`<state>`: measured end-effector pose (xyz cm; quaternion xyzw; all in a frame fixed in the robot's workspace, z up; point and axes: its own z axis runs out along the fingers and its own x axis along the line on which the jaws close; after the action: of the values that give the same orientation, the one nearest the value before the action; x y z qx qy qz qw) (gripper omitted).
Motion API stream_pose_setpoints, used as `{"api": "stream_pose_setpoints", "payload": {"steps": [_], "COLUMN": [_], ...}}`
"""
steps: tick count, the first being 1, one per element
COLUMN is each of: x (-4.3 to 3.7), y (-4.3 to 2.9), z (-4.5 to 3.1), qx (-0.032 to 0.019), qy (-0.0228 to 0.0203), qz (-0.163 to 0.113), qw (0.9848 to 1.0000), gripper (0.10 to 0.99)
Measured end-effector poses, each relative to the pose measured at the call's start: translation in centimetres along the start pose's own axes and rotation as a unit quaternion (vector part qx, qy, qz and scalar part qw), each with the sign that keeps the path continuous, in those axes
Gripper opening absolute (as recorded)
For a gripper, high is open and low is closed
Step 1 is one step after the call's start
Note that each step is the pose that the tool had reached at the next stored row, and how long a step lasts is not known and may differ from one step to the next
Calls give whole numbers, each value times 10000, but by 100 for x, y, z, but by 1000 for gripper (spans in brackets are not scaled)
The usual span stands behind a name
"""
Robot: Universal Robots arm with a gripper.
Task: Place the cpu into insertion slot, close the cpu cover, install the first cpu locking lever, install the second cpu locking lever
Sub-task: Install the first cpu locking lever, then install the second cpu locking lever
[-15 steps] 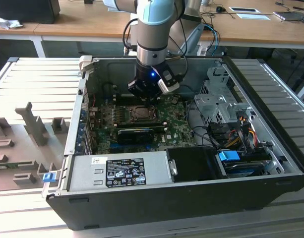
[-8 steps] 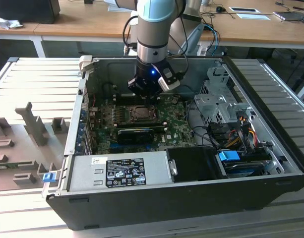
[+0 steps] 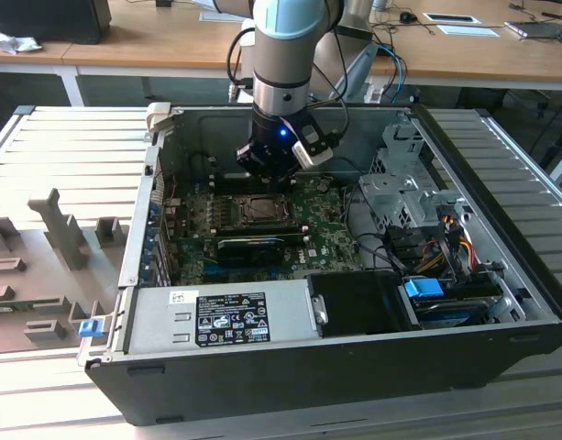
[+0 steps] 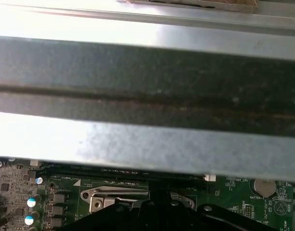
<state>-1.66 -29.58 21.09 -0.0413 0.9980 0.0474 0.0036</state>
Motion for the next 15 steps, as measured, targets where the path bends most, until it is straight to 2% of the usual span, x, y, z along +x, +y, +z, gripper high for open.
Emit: {"api": "stream_pose_setpoints", "payload": {"steps": [15], "x": [5], "y": [-58], "z": [-6], "qx": [0], "qy": [1], "qz": [0], "qw": [10000], "gripper": [106]}}
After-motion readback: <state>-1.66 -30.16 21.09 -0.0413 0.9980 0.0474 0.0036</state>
